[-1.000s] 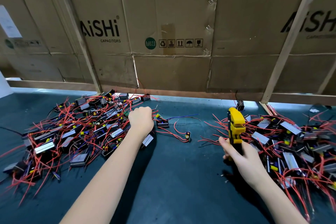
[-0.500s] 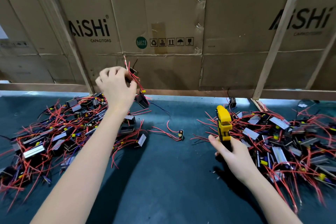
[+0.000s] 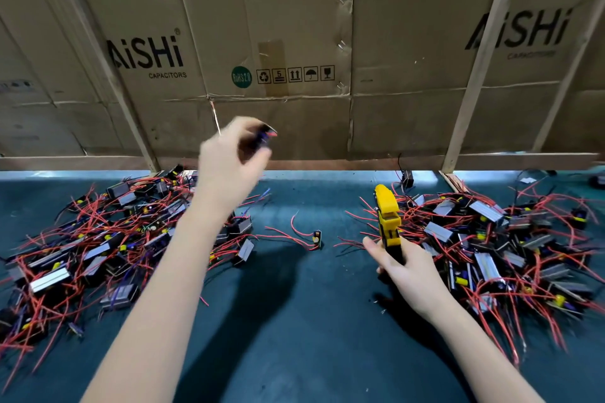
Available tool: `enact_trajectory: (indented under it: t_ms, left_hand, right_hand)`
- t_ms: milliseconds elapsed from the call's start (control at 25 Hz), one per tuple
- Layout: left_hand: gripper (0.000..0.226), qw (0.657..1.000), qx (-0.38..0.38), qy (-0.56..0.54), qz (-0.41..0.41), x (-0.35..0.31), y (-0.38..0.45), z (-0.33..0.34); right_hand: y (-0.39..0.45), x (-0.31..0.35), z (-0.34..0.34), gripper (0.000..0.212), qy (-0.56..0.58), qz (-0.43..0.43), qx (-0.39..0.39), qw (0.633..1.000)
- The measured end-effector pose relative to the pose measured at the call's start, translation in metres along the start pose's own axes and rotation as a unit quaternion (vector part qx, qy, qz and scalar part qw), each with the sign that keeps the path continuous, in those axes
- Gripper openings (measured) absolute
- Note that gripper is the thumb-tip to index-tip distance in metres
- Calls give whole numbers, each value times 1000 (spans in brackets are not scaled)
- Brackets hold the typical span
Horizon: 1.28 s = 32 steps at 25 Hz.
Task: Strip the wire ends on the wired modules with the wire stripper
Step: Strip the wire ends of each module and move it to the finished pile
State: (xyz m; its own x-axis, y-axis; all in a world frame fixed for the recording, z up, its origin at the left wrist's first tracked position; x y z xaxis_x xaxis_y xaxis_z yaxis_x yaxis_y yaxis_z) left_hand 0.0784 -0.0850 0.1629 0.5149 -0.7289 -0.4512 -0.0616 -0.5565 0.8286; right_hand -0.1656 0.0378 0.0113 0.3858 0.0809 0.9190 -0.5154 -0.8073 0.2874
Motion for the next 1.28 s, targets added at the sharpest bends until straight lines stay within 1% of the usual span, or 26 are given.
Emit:
enact_trajectory:
  t_ms: [40,80,120,160,200,240,280,320,400,480,520,600,640,720,760,840,920,1000,1120,1280]
  left_hand:
    - [29,991,123,-51,1,-11,-16,12]
    - [26,964,260,-58,-2,-17,-37,26]
    - [24,927,373,-45,-7,-20,-62,40]
    - [23,897,441,-28,-9,-19,-85,52]
    - [21,885,465,-12,-4,-16,-103,62]
    - [18,888,460,1,4,-11,-115,69]
    - [17,899,437,13,16,-7,-123,72]
    - [20,912,409,21,21,-4,-127,74]
    - [28,926,377,-5,3,-1,-133,75]
    - [25,927,372,-43,1,-2,-137,77]
    - [22,927,371,-52,2,-3,-139,78]
    - [17,934,348,-69,-33,-2,-139,76]
    - [16,938,328,-86,-66,1,-138,76]
    - [14,936,301,-121,-133,6,-140,75]
    - [12,934,296,-127,-153,9,-141,75]
    - [5,939,276,-121,-166,13,-141,75]
    - [8,946,249,-112,-177,20,-138,74]
    - [10,938,254,-119,-201,26,-139,75]
    - [13,903,283,-211,-245,30,-141,73]
    - [20,872,270,-316,-257,36,-133,63]
  right_hand:
    - [-1,0,1,46,4,2,-5,1000]
    - [-1,-1,1,51,8,8,-11,1000]
    - [-2,-2,0,54,10,11,-14,1000]
    - [-3,-1,0,56,11,12,-12,1000]
    - [-3,0,0,57,12,11,-9,1000]
    - [-3,0,0,59,13,11,-6,1000]
    - [-3,1,-1,61,11,12,-7,1000]
    - [-2,1,-2,64,3,10,-9,1000]
    - [-2,2,-6,67,-34,-12,-27,999]
    - [-2,5,-12,57,-112,-54,-59,990]
    - [-1,7,-15,56,-171,-76,-71,980]
    - [-2,10,-15,59,-272,-99,-88,953]
    - [-1,11,-14,58,-295,-97,-97,945]
    - [-2,12,-12,54,-315,-90,-113,938]
    - [-2,12,-11,53,-322,-94,-121,934]
    - [-3,11,-11,53,-334,-108,-147,925]
    - [-1,10,-10,54,-356,-113,-167,912]
    - [1,8,-9,57,-398,-103,-168,896]
    - [3,6,-4,62,-478,-98,-159,858]
    - [2,7,-1,60,-499,-110,-161,844]
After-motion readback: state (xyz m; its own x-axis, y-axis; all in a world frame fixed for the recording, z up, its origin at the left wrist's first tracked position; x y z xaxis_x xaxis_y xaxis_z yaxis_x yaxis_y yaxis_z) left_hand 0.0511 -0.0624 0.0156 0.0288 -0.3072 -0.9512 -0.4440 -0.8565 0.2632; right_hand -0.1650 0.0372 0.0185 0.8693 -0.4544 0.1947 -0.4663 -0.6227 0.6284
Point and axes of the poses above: each hand's wrist, its own y-axis towards the middle knuckle, its own z-axis out of the palm, x = y × z, the point moved 3 cm from there along y, towards the middle knuckle, and after that the axes turned 11 degrees about -x, right-handed, at the moved point
